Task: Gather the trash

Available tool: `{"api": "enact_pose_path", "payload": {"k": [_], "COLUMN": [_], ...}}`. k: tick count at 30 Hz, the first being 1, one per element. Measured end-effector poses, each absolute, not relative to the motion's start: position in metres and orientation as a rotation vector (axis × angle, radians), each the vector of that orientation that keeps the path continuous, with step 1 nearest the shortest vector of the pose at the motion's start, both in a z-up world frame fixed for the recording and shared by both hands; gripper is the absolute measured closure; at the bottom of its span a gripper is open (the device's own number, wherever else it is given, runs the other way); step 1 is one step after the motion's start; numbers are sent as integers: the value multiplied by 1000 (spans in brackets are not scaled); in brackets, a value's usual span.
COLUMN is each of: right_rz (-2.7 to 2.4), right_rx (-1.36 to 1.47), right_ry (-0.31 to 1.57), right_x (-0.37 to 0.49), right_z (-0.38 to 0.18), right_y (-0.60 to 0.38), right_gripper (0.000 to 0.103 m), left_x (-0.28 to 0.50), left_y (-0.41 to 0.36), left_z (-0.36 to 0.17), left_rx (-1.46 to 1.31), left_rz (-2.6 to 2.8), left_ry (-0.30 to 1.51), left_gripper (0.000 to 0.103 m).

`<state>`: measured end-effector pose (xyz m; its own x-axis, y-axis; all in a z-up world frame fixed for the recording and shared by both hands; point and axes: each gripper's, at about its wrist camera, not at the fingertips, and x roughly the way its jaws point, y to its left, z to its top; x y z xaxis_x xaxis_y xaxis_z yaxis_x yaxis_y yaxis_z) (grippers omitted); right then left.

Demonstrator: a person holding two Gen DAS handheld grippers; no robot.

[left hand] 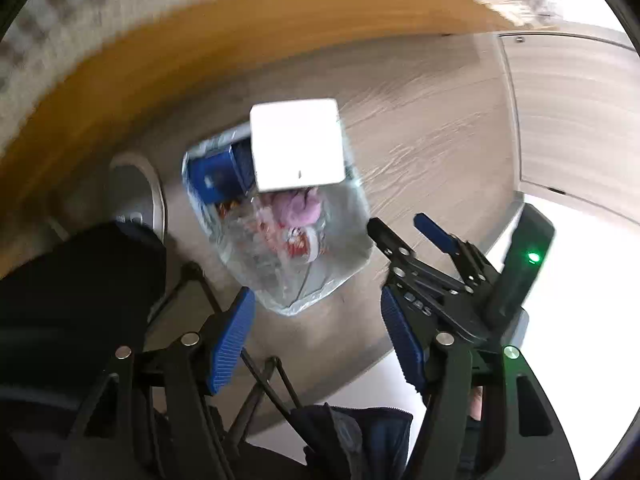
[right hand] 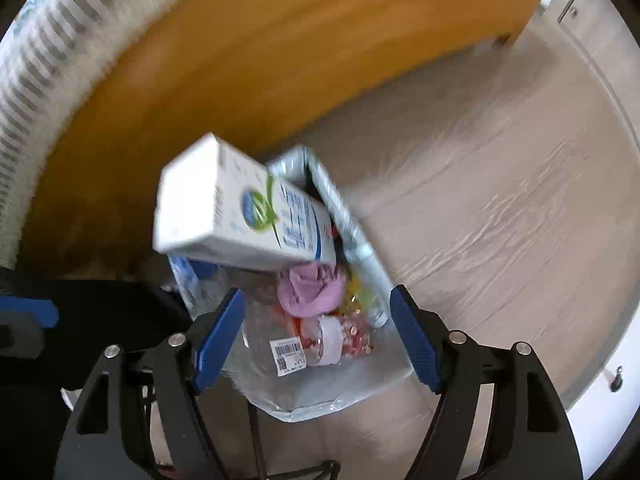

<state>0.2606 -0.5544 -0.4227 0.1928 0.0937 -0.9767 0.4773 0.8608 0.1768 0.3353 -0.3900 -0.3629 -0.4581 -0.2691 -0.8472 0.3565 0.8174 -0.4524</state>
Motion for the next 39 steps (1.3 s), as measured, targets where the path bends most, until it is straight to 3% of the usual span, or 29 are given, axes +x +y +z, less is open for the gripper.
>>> {"api": "enact_pose_path", "payload": {"k": [9, 15, 24, 26, 35, 39], "right_rz": [-231, -84, 97, 115, 76, 74], "right_rx": [271, 111, 18, 30, 96, 116], "right_ry": [1182, 1036, 825, 791, 693, 518], "right_x": [323, 413, 576, 608, 724, 729], "right_z": [-300, -216, -107, -91, -55, -45], "right_y": [-525, -464, -365, -351, -302, -298], "right_gripper": [31, 31, 31, 26, 25, 25], "left_x": [366, 439, 569, 593, 681, 701], "left_y": [-333, -251, -133, -114, -69, -52], "left_z": [-243, -161, -47, -26, 10, 4], "left_rx": [82, 67, 39, 63, 97, 57], "left_rz": [-809, -642, -305, -235, -145, -137], "left_ry": [1557, 1300, 905, 790, 465, 330], "left_gripper": [33, 33, 17, 12, 11, 8]}}
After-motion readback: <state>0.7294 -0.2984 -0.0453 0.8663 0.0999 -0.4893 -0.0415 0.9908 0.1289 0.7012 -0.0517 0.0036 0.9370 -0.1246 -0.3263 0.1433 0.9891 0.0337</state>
